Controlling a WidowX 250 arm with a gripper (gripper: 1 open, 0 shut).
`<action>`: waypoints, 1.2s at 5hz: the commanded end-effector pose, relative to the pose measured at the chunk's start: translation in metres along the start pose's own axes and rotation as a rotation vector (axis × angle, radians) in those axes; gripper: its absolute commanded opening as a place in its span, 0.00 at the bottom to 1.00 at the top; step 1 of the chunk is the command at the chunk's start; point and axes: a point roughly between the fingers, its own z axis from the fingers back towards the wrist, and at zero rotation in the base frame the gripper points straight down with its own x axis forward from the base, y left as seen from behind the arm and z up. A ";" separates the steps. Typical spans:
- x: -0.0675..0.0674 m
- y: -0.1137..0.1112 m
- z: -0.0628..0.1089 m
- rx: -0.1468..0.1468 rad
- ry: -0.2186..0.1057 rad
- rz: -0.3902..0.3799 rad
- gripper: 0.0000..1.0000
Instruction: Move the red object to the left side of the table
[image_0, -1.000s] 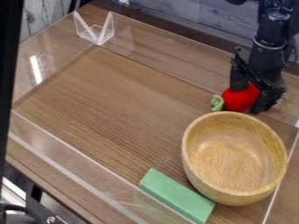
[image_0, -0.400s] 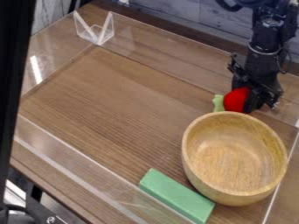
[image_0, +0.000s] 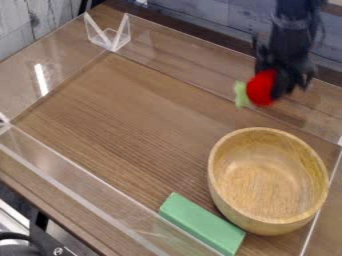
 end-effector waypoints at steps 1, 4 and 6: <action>-0.012 0.049 0.064 0.061 -0.095 0.112 0.00; -0.088 0.123 0.081 0.096 -0.048 0.280 0.00; -0.129 0.150 0.073 0.087 -0.023 0.254 0.00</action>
